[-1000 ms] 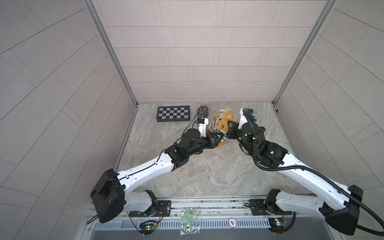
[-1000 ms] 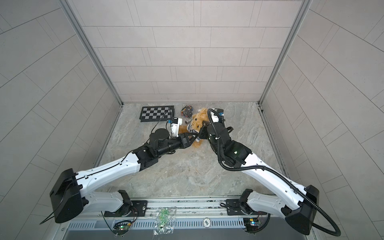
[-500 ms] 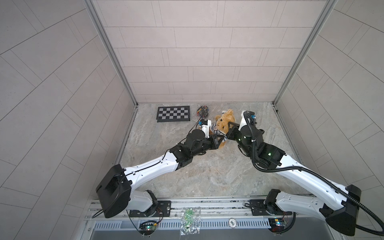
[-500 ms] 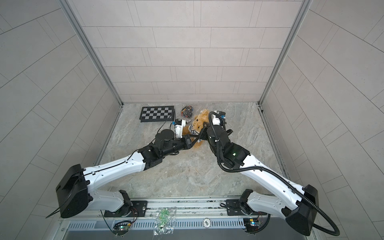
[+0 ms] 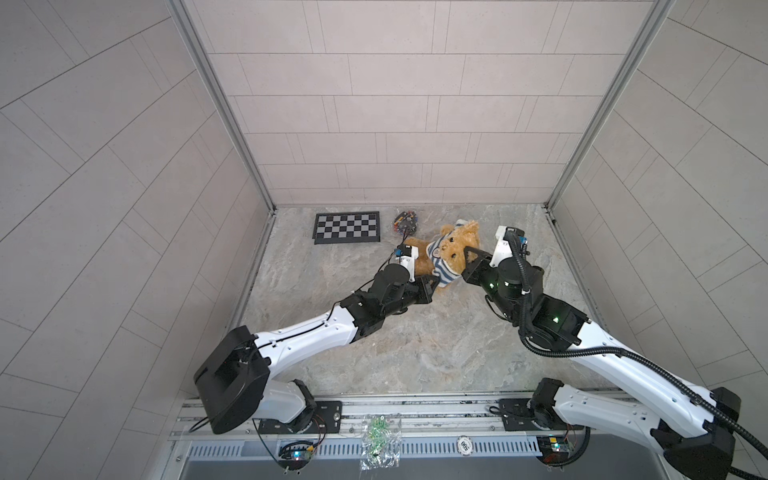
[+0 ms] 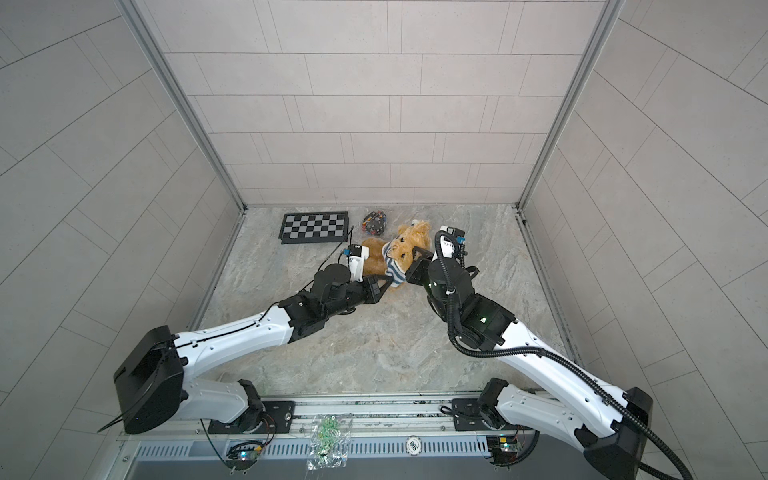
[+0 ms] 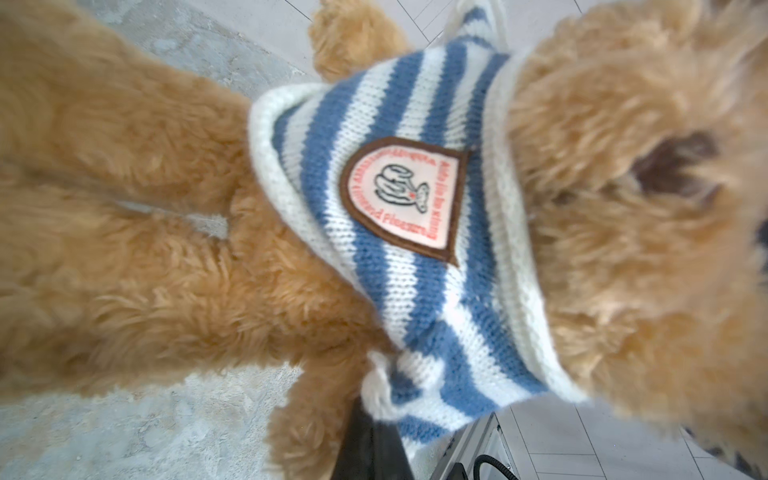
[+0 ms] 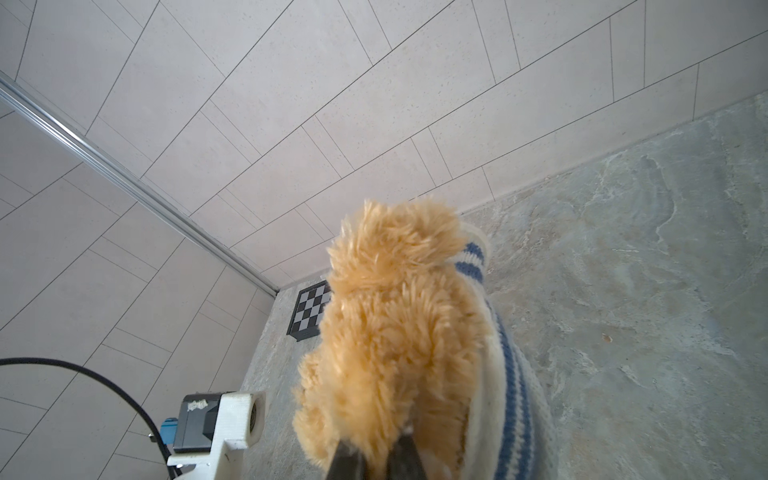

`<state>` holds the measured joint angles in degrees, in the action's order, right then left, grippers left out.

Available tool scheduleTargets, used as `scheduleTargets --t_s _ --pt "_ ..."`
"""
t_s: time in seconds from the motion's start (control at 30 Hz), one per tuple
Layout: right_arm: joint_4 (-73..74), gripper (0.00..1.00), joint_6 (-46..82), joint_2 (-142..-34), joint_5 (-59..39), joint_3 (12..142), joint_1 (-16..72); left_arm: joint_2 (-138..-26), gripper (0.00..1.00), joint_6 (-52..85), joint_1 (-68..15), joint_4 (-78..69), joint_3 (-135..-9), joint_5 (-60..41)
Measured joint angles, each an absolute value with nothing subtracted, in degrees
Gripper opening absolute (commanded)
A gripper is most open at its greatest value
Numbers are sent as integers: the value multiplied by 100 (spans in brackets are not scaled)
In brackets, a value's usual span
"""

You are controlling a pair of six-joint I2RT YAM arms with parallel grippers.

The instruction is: Dress the teddy bear

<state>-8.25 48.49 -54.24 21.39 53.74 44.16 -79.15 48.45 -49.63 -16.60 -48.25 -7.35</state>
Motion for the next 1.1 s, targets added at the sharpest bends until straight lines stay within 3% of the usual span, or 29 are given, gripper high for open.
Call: scheduleTargets --t_s 1.03,1.1 --pt "-1057 0 5500 -5122 1295 4998 3977 -7920 0 3647 -4807 -867 -4827 -379" --pt "-963 0 5387 -5199 1046 4998 3767 -7911 6 3634 -4792 -954 -4823 -600"
